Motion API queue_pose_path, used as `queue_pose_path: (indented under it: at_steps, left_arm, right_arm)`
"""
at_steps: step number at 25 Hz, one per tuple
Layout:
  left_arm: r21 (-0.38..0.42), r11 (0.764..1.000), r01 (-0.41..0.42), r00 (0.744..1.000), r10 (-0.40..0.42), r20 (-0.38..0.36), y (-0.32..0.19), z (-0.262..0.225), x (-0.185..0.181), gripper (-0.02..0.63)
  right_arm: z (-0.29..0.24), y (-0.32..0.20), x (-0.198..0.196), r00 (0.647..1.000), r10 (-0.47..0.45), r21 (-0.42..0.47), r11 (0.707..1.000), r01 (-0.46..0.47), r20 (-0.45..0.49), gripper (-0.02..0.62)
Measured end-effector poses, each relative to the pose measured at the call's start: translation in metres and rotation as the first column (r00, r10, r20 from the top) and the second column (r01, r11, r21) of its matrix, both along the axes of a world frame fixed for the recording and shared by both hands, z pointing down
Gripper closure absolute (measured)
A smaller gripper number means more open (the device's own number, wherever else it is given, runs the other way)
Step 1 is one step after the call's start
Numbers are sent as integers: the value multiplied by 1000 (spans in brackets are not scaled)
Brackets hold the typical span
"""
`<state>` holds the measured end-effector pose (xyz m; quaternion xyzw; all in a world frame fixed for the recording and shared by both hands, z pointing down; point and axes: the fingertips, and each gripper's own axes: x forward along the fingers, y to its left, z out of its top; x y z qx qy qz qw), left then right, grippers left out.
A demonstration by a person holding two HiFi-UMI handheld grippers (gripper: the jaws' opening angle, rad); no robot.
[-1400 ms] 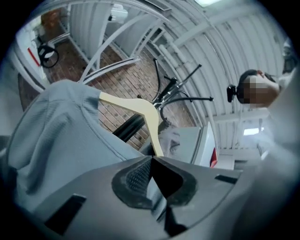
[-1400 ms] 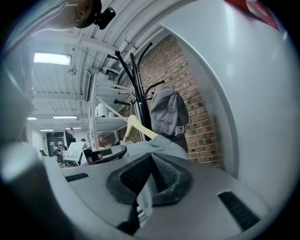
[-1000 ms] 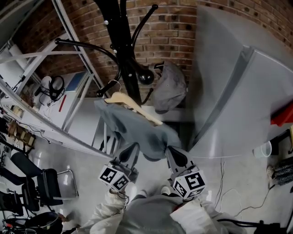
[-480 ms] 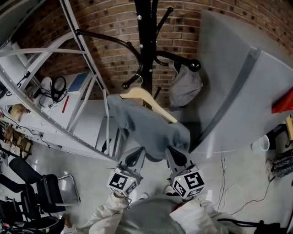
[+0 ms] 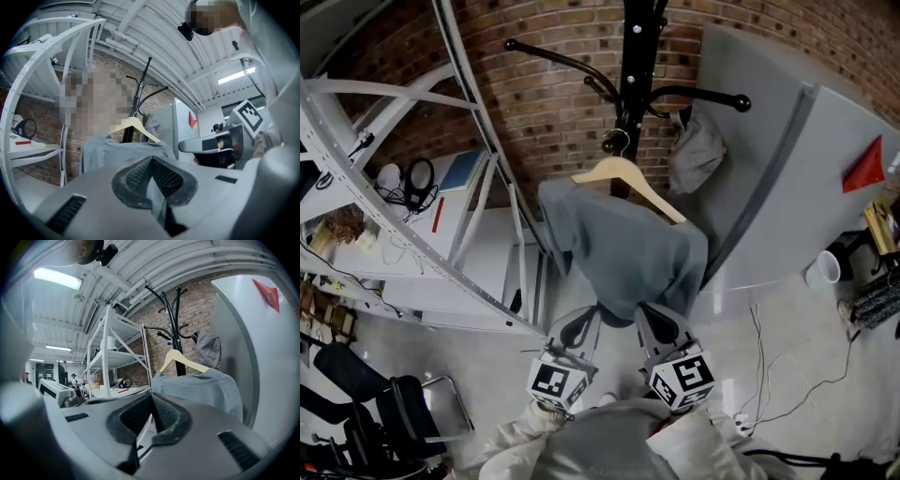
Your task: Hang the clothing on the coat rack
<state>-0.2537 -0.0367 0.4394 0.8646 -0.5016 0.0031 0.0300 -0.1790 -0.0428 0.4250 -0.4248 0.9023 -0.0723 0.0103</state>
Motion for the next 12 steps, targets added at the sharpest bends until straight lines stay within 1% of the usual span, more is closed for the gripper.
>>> queue_pose_path:
  at_steps: [3,7,9,12]
  left_arm:
    - [-2,1000,-11,1000,11,-7,21,5,-13,598]
    - [32,998,-53,997,55,-50,37,16,-16,598]
    - [25,997,-75,995,76,-63,43,16,-13,598]
    - [7,997,-80,994,81,-72,49,20,-12,598]
  right_arm:
    - [9,24,-14,1000,22,-12,1000,-22,-21,571]
    - [14,42,-17,997,55,-33,998,-57,-51,571]
    - [12,48,-19,996,64,-29,997,-66,-64,571]
    - [11,56,-21,995,72,-30,997,-74,-71,571]
